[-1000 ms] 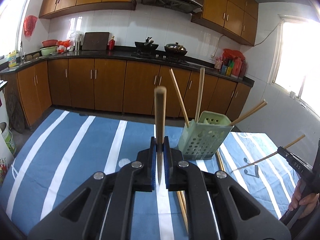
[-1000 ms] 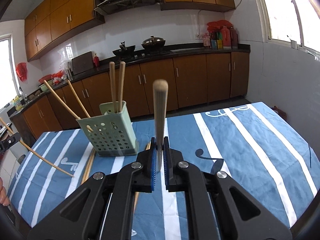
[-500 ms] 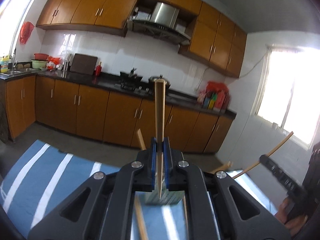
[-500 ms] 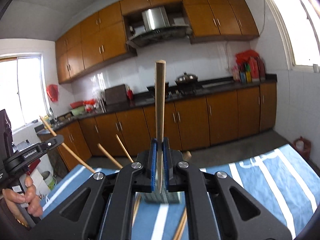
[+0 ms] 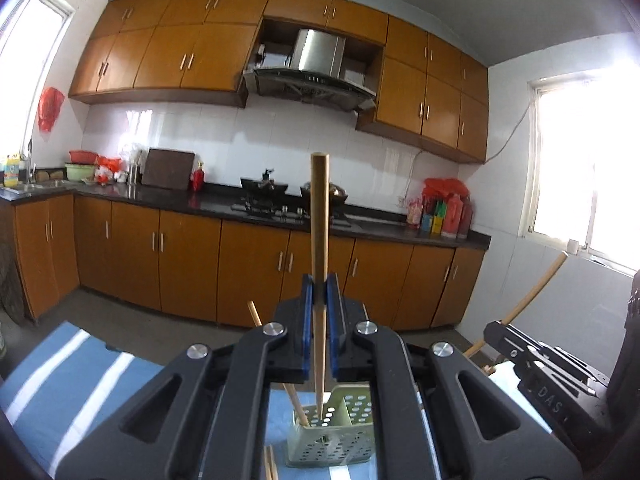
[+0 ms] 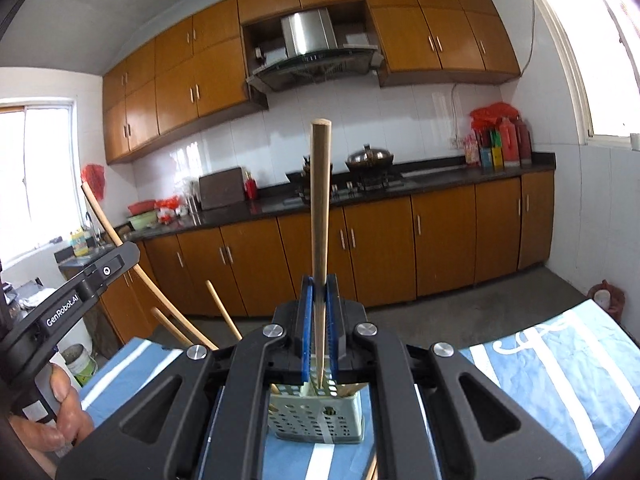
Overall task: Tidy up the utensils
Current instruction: 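Lift the right tool's chopstick into the green holder while the left tool inserts its chopstick, then open the left tool releasing its chopstick while the right tool releases its chopstick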
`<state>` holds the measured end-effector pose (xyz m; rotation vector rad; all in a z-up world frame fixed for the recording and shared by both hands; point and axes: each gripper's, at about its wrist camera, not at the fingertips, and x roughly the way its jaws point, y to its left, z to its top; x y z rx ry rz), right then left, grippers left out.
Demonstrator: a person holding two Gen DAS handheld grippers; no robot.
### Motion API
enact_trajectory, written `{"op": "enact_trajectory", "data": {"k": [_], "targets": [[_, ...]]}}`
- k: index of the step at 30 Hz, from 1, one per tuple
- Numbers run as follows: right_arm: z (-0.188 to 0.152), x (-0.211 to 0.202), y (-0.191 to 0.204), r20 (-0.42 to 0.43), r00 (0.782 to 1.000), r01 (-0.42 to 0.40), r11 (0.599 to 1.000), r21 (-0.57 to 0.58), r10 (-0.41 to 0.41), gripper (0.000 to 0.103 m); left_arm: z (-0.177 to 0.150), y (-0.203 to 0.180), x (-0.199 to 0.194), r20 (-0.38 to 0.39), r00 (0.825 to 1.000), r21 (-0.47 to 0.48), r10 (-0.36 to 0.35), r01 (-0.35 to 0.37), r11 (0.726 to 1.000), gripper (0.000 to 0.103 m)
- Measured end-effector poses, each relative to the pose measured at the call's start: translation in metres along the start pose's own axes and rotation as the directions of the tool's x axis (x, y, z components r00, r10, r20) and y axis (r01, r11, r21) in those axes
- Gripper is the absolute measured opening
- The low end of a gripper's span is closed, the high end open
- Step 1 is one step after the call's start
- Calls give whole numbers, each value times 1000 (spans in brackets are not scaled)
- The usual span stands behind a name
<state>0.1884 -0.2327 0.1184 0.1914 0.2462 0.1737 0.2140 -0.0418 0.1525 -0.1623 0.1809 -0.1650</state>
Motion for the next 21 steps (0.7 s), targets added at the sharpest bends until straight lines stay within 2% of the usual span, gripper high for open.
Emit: {"op": "enact_trajectory", "data": {"k": [8,13,15,16,21], "targets": [[-18,13,-3,-67,998,12,1000,-4,-12,8,-23,11,29,-77,997,-31,4,-6,999,8],[-18,9,-2,-80,997,7,1000,3,-6,9,-25,15,25,-79,997,-30,15,-17,999,10],[-15,6,-4,-79,997,6,1000,8,-5,19,-22,15,21,-72,997,-30,18,-20,999,11],[-14,-1,-5,-69,998,11,1000,8,-11,29,-21,16,18,-68,997,-32,20,-23,999,13],[-11,-25,-12,-40,999,28,1000,8,-28,32,-19,28,-10,-56,998,-52,31,-34,998,20]]}}
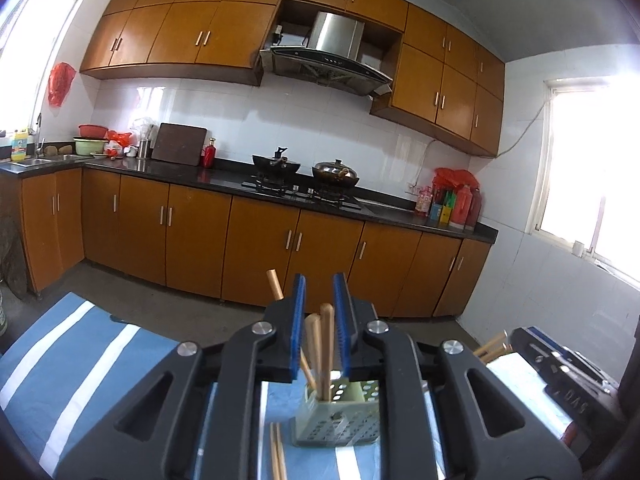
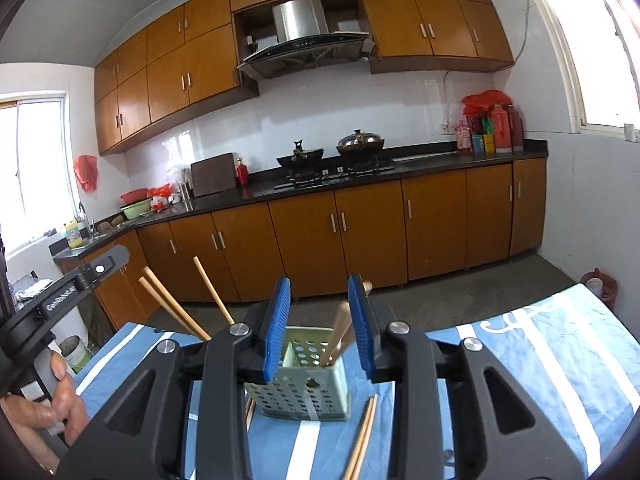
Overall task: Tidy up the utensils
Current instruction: 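Open the left tool releasing its chopstick while the right tool releases its chopstick, then grasp another wooden chopstick with the right tool while the left tool grasps one too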
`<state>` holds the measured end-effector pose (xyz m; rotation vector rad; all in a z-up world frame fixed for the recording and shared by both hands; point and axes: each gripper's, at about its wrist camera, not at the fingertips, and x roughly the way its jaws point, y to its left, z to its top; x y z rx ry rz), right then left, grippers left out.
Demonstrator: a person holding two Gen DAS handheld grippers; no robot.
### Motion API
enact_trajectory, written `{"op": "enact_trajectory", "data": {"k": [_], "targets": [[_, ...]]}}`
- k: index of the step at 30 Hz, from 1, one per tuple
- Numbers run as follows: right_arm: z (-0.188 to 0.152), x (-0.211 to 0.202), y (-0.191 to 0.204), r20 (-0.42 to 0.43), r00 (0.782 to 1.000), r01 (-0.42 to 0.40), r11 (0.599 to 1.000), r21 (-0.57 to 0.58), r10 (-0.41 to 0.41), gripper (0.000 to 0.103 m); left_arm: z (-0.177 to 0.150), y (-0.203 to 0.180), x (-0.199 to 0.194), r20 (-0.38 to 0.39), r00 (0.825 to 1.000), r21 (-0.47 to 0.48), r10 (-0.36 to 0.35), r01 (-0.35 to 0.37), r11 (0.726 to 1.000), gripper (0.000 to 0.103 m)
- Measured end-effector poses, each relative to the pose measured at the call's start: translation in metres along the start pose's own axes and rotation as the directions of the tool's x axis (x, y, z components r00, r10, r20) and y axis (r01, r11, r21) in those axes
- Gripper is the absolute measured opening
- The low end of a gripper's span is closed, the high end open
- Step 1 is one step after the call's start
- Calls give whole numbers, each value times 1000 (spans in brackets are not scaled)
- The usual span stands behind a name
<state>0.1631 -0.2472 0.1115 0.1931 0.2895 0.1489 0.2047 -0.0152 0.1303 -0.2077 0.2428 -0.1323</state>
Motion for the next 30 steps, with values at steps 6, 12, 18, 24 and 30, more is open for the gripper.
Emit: {"op": "enact_trajectory", "data": {"k": [6,12,18,24,30], "targets": [[-30,-22,-26,-74,996,56,998,25,-54,31,-35,30,-29,-94,994,22,58,-56,998,26],[-114,17,-49,-386,919,115,991,73,-78,25,-107,69,-20,-324,938,22,122,-122,992,26],[-172,51,-36,-548,836,92,993,75,-36,17,-154,90,-15,-456,882,-8,119,-138,990,26],[-186,56,-26,-572,820,82,994,74,-25,17,-168,90,-15,-482,868,5,120,-134,991,27],[-192,61,-22,-582,812,88,996,26,-57,16,-173,84,-8,-507,855,10,112,-125,992,27]]}}
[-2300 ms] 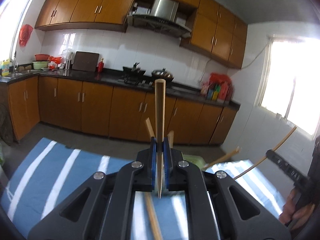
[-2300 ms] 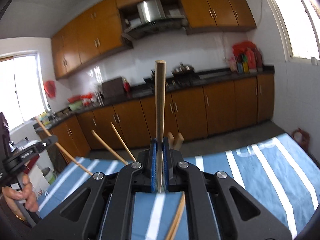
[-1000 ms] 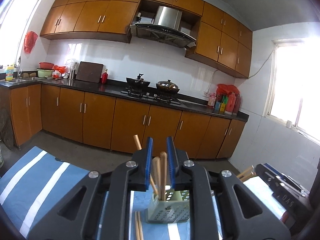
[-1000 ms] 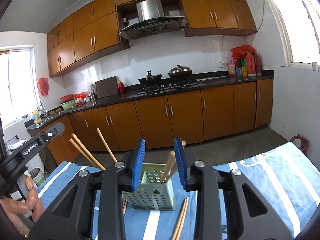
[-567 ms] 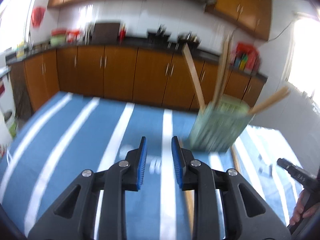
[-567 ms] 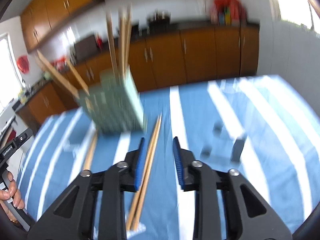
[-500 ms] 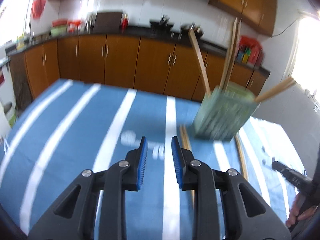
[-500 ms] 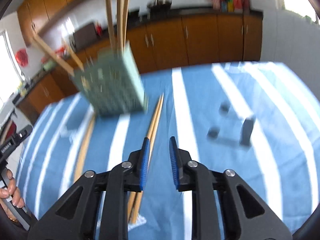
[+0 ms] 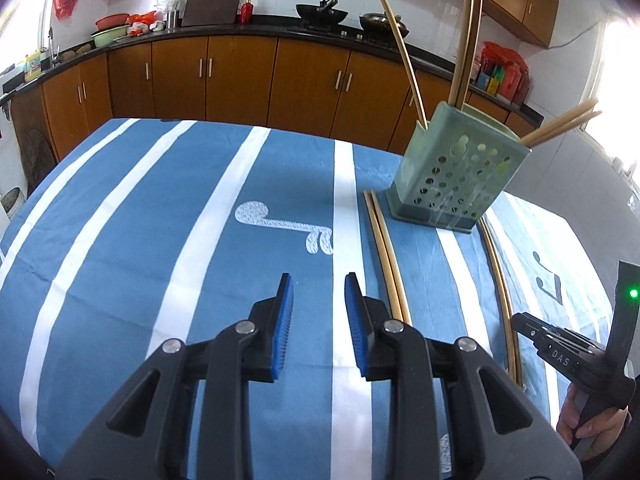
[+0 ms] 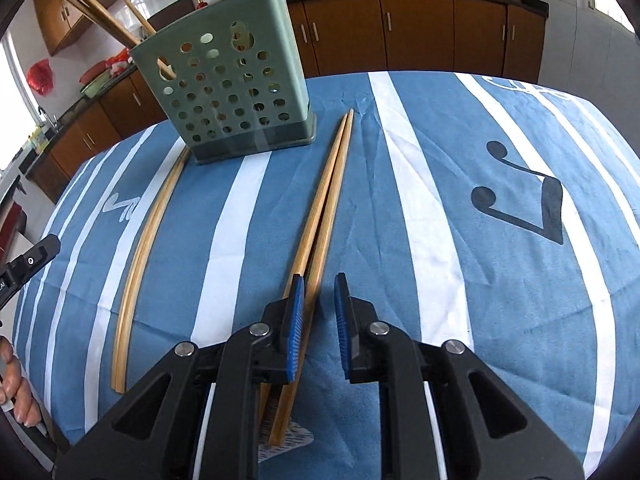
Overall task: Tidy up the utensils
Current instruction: 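Grasp another wooden chopstick with the right tool while the left tool grasps one too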
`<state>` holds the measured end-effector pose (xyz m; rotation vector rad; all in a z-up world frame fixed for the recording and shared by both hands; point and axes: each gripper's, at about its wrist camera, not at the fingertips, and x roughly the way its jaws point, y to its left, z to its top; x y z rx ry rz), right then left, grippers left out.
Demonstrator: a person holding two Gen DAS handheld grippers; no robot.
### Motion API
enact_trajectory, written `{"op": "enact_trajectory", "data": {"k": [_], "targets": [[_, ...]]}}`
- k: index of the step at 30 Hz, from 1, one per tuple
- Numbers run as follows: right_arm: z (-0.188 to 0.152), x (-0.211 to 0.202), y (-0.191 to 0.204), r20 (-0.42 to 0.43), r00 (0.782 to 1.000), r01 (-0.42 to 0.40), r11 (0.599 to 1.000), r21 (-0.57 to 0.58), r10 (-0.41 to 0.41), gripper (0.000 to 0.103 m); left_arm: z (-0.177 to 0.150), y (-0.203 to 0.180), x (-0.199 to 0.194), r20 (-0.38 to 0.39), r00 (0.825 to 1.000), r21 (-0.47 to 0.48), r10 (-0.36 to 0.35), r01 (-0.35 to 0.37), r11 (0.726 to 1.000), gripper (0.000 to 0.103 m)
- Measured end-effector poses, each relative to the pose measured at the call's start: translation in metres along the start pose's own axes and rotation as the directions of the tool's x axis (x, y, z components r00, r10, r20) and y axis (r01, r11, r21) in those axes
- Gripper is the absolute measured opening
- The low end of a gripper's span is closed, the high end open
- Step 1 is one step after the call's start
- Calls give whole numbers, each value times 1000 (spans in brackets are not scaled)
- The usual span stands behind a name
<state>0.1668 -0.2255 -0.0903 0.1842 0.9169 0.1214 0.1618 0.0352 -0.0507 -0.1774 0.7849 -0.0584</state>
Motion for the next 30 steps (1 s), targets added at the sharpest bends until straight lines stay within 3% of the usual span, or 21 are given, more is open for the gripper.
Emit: {"op": "enact_trajectory", "data": {"k": [8,12,13,16,19,24,30], "targets": [[1,2,-7,17,993,117,993,-21,-116,14,-6,-8,11,-41,999,5,-35,35,999,27],[-1,0,-15,21,994,103,995,-16,-103,13,-12,-16,19,-75,996,18,-58,60,998,27],[-2,0,-13,26,991,131,991,-36,-130,8,-13,-18,20,-80,995,20,-62,64,998,27],[1,0,-25,39,980,194,981,6,-194,7,-18,-27,27,-109,990,33,-87,92,995,27],[4,-1,-39,35,982,183,981,58,-185,7,-21,-35,32,-122,988,52,-99,106,993,27],[1,-3,-41,47,981,188,981,37,-190,7,-26,-50,42,-153,983,84,-105,119,989,23],[2,-2,-41,48,981,188,982,32,-189,8,-29,-57,51,-158,986,121,-48,68,990,18]]}}
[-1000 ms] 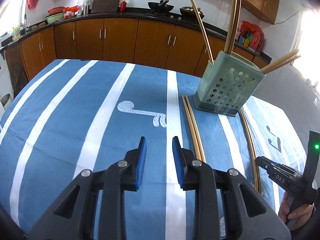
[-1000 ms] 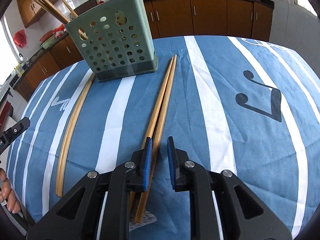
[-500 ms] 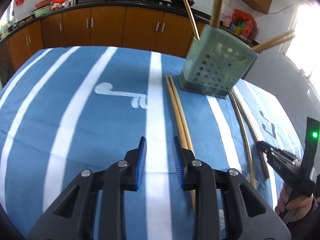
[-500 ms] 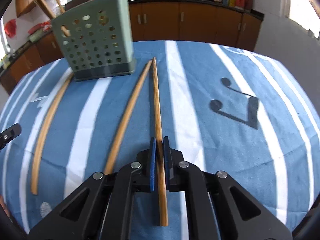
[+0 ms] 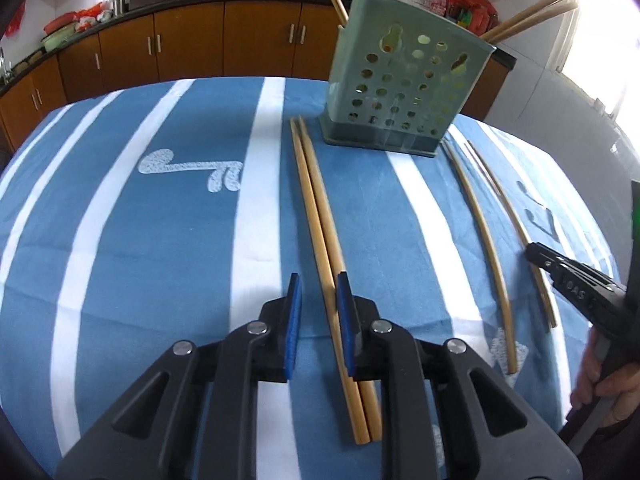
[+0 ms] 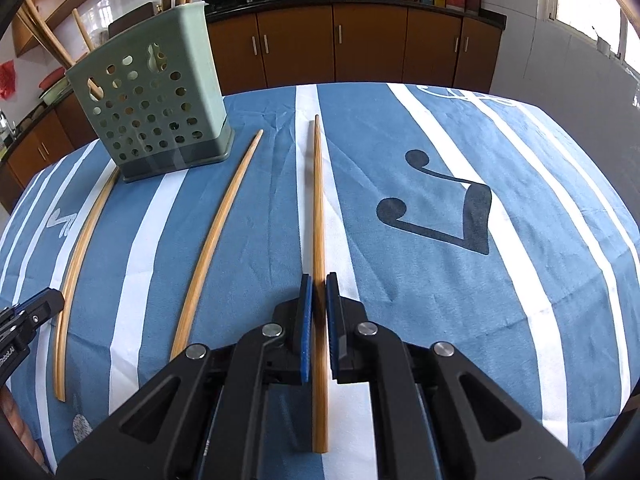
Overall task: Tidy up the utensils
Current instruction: 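Grasp another wooden chopstick with the right tool while the left tool grasps one too, then hold both grasped chopsticks just above the table cloth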
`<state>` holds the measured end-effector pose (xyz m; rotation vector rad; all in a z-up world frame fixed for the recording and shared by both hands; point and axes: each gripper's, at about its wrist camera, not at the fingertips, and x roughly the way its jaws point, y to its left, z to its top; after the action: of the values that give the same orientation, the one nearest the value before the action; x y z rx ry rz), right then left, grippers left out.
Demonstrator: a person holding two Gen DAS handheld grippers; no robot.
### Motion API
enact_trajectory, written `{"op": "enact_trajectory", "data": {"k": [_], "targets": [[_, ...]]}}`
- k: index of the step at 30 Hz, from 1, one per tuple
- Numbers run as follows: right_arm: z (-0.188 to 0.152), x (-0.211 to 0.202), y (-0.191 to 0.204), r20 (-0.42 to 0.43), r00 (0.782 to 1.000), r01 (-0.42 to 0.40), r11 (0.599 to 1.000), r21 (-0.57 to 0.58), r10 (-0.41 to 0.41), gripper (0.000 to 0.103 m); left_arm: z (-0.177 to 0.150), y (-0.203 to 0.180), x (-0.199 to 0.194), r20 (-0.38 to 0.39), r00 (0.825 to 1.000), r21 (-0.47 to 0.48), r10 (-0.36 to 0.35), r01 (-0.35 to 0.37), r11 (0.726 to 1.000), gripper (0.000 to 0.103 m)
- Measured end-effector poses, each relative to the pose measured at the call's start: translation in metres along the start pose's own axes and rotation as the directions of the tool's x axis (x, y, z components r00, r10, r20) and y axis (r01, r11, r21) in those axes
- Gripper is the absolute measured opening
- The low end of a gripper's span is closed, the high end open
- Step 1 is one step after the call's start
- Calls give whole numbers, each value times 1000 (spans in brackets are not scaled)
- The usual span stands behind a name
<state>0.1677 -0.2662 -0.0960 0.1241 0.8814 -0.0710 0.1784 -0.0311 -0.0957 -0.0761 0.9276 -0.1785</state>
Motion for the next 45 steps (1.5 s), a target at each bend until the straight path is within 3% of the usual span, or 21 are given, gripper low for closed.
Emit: {"op": "enact_trajectory", "data": {"k": [2,7,10,13,22,26,45], "targets": [[0,-1,2,-1,1000,-2,1000,0,2,8,0,5,3,-5,1000,-17,26,-26,1000,12],[0,-1,5,5,1000,8,1000,-12,-8,8,3,13,4,-4,999,-34,44,-44,998,13],[-1,-2,3,5,1000,-5,1000,-2,5,8,3,8,4,12,998,-11,64,-64,998,16],[-2,-3,4,9,1000,-8,1000,-13,8,8,2,6,5,28,994,20,102,-102,995,9],[6,3,3,16,1000,0,1000,-25,1,8,19,63,2,22,985,-110,172,-168,980,8],[12,8,2,21,1000,13,1000,-26,-13,8,22,77,2,23,990,-128,136,-132,983,9],[13,10,6,27,999,33,998,-45,-32,8,19,81,1,49,993,-132,103,-96,987,11]]}}
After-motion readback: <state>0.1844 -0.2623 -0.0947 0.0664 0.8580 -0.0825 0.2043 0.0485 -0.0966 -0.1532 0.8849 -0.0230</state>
